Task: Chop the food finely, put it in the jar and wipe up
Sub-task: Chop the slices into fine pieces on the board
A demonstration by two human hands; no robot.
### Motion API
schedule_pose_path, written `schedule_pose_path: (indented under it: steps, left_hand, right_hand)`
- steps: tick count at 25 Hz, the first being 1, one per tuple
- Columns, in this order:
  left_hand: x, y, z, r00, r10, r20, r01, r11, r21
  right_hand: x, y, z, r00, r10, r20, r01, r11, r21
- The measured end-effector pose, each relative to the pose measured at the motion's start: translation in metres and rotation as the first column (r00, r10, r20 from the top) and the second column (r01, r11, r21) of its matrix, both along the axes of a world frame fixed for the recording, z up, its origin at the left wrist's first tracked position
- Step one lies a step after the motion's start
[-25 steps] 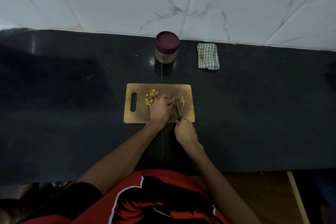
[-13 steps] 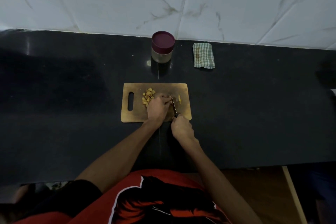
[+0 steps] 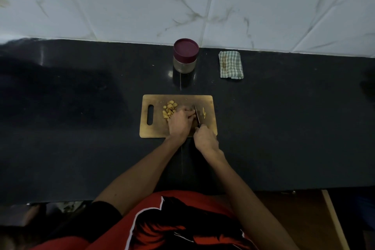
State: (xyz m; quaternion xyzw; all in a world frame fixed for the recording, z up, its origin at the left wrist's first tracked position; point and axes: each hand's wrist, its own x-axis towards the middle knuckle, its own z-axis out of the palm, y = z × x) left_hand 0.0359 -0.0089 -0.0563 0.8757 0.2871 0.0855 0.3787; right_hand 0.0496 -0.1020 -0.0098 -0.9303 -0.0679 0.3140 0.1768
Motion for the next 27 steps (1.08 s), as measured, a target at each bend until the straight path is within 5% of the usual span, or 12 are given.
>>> schedule_pose_path:
  steps: [10, 27]
  left_hand:
    - [0.001, -0.001, -0.003, 1.000, 0.013, 0.018, -0.013, 1.000, 0.001]
    - [0.001, 0.008, -0.005, 0.999, -0.034, 0.028, 0.035, 0.999, -0.028]
  right_hand:
    - [-0.010, -0.031, -0.016, 0.993, 0.066, 0.098, -0.069, 0.997, 0.027]
    - [0.008, -0.036, -0.012, 0.999, -0.022, -0.027, 0.025, 0.992, 0.126]
